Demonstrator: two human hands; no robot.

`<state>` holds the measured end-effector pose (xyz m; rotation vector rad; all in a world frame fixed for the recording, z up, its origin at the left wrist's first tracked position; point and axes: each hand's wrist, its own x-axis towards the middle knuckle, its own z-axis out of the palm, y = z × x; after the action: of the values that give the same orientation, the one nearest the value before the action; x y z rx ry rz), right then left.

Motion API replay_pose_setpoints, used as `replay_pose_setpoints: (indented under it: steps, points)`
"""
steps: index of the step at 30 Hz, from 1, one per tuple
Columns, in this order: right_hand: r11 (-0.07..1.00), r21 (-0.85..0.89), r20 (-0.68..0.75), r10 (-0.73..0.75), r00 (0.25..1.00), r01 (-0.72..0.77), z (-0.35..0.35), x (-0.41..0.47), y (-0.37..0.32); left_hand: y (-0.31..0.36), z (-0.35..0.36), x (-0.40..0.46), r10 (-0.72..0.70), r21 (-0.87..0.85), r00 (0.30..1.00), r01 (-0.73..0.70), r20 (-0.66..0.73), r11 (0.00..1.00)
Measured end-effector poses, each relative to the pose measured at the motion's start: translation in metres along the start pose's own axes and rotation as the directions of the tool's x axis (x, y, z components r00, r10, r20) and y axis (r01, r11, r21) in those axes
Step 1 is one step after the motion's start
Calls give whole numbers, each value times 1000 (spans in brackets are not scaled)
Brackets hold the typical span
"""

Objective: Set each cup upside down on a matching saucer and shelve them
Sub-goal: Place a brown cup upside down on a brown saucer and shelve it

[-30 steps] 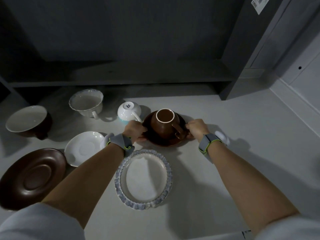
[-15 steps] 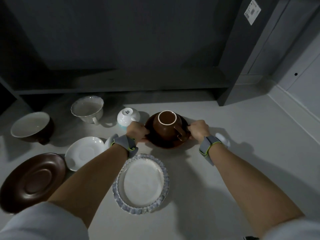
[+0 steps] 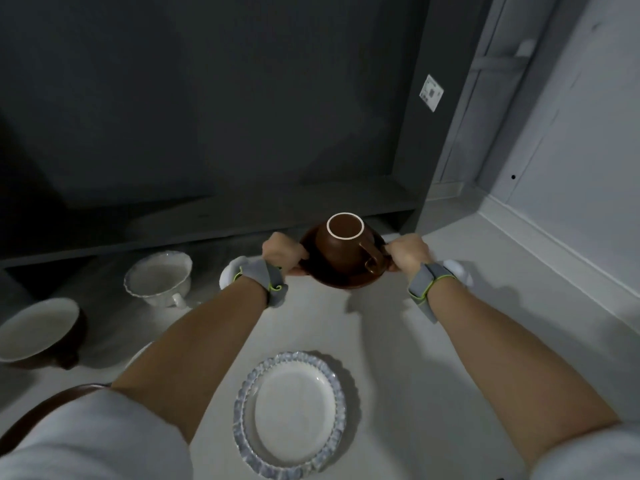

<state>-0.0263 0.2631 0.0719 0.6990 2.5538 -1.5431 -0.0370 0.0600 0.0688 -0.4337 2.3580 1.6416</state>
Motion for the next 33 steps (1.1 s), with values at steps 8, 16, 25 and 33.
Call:
replay_pose_setpoints:
  steps: [8, 16, 25, 33]
  points:
    - [1000, 19, -62, -21, 998, 22, -22, 56, -24, 50, 16, 32, 70, 69, 997, -69, -17, 995]
    - [998, 62, -77, 8, 997, -4, -24, 120, -37, 78, 36, 77, 21, 84, 999, -19, -32, 996]
    - [996, 63, -143, 66, 988, -58, -18, 176, -41, 94, 54, 127, 40, 227, 997, -23, -72, 974]
    - [999, 51, -204, 29, 978, -19, -11, 192, -44, 98, 59, 155, 95, 203, 995, -85, -40, 975]
